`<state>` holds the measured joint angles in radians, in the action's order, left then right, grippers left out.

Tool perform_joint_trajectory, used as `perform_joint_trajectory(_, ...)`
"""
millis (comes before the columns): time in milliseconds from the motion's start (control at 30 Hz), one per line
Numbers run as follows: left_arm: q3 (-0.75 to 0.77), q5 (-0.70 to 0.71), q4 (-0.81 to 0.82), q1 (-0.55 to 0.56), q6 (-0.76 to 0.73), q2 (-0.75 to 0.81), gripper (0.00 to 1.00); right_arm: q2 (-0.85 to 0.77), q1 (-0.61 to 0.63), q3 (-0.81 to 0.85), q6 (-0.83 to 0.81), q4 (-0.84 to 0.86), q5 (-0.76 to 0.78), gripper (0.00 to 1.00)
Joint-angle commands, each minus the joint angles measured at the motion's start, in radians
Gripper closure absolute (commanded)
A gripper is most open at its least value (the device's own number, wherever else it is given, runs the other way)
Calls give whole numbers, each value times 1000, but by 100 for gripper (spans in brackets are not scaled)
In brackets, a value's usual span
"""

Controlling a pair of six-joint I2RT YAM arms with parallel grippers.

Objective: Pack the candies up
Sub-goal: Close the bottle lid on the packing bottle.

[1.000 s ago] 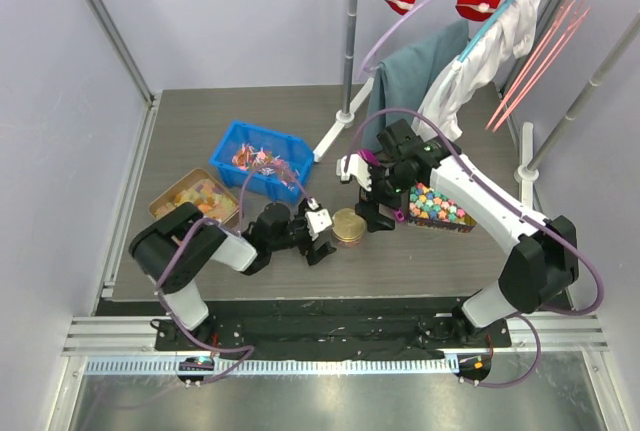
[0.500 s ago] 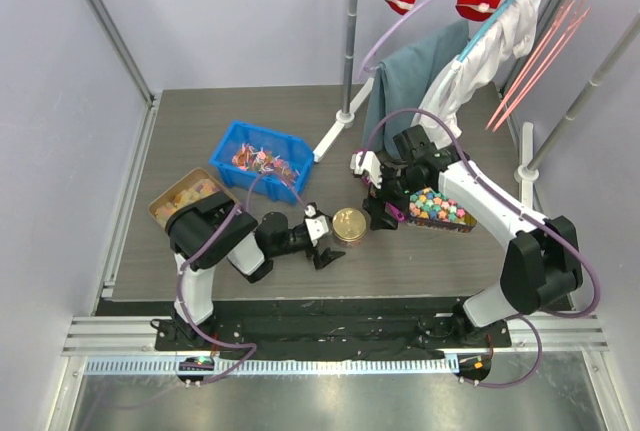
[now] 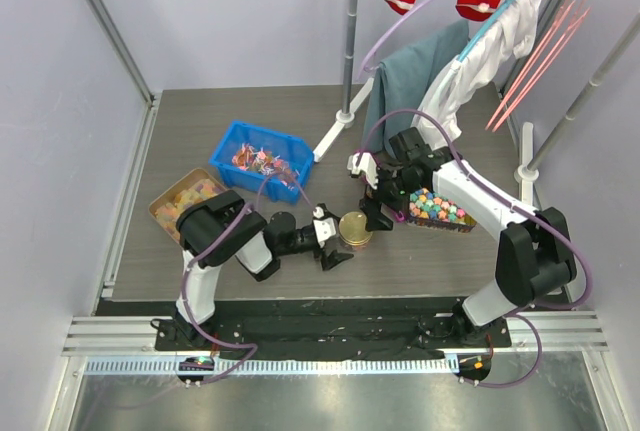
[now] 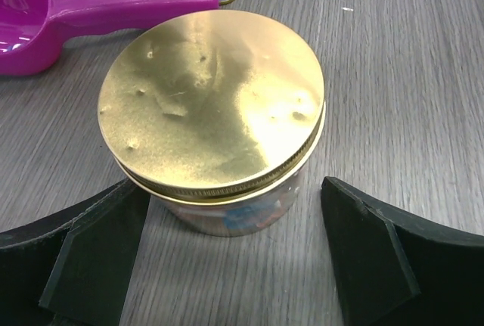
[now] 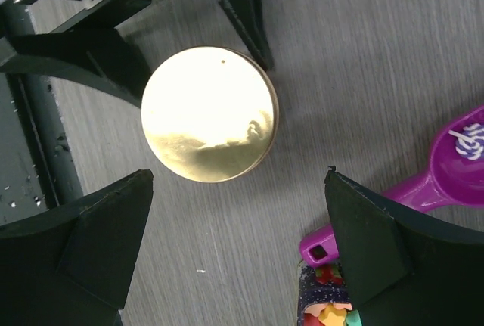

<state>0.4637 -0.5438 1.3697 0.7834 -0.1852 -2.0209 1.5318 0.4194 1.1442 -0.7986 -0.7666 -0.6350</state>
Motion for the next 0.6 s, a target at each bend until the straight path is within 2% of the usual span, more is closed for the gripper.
perform_joint_trajectory(0, 3, 47, 178, 5, -16, -25, 0, -4, -5, -29, 62, 117, 105, 0)
perform_joint_trajectory(100, 3, 25, 178, 5, -5, -24, 0, -12, -16, -57, 90, 177, 220, 1)
perform_joint_trajectory(200, 9, -1, 178, 5, 18, -22, 0, -16, -28, -75, 93, 193, 233, 0)
perform_joint_trajectory(367, 39, -15, 178, 11, 64, -41, 0, 1, -34, -74, 108, 196, 209, 0)
perform_joint_trajectory(567, 53, -13, 178, 39, 40, -56, 0, 11, -36, -43, 99, 136, 104, 1)
